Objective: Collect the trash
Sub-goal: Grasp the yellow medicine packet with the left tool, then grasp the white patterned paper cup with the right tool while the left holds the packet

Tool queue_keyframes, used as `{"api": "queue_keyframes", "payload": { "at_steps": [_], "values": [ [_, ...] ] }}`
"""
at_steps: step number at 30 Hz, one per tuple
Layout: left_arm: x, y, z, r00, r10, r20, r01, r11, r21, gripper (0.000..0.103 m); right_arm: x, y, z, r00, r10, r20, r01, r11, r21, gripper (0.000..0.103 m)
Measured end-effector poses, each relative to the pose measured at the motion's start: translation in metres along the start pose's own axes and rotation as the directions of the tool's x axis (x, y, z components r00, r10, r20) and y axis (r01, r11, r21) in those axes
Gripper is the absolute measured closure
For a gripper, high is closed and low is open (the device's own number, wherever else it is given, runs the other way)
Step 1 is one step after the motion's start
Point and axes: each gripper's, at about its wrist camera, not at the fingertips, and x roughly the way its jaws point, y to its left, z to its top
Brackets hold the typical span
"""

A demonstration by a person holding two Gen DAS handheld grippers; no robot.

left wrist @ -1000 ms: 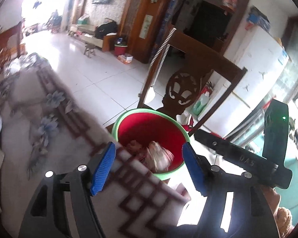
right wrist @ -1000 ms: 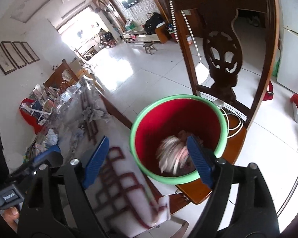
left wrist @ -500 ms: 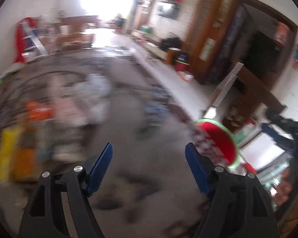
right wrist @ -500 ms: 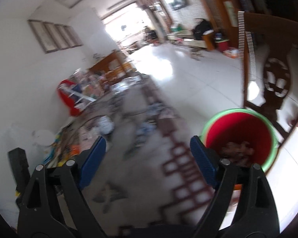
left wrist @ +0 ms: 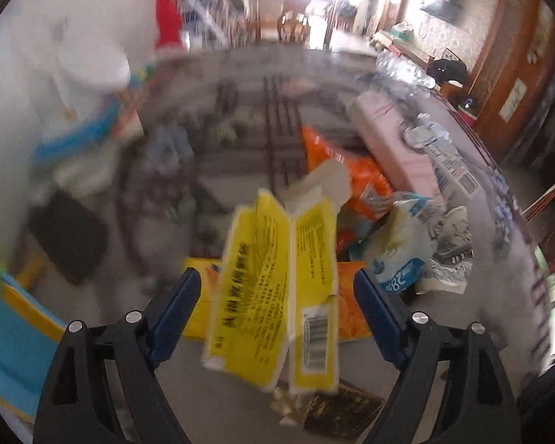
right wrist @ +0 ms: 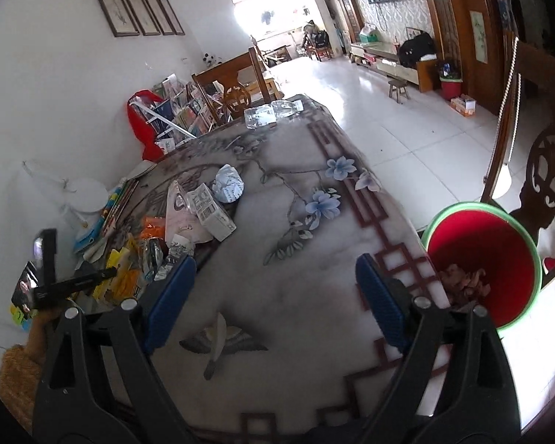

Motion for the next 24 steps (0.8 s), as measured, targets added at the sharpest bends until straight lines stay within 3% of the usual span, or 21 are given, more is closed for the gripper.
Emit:
{"api": "queue_keyframes", "payload": {
  "at_steps": [2, 5, 8, 14, 16, 24],
  "values": [
    [0.014, 0.005, 0.002, 0.999, -0.012, -0.034, 0.011, 0.999, -0.036, 0.022, -0.001, -0.001, -0.001, 1.0, -0.002, 0.003, 0.002, 1.0, 0.013, 0.017],
    [0.018, 0.002, 0.003, 1.0, 0.013, -0.022, -0.013, 1.0, -0.014, 0.02, -0.001, 0.002, -0.001, 1.0, -0.011, 0.006, 0.011, 1.0, -0.001, 0.017],
    [0.018, -0.005, 0.0, 0.995, 0.102, 0.0, -0.102, 0.995, 0.023, 0.039, 0.0, 0.005, -0.002, 1.0, -0.018, 0.004, 0.018, 1.0, -0.021, 0.017],
    [-0.002, 0.007, -0.003, 0.997, 0.052, 0.059, -0.048, 0.996, -0.07, 0.053, -0.001, 0.006, -0.003, 1.0, -0.018, 0.004, 0.018, 1.0, -0.017, 0.017],
    [-0.007, 0.011, -0.008, 0.995, 0.063, 0.075, -0.056, 0.994, -0.097, 0.053, 0.0, 0.006, -0.003, 1.0, -0.021, -0.001, 0.021, 1.0, -0.021, 0.017],
    [-0.053, -0.002, -0.044, 0.975, -0.036, 0.221, 0.071, 0.985, -0.154, 0.052, 0.016, 0.02, -0.004, 0.996, -0.071, -0.06, 0.066, 0.995, -0.077, 0.016]
  ]
}}
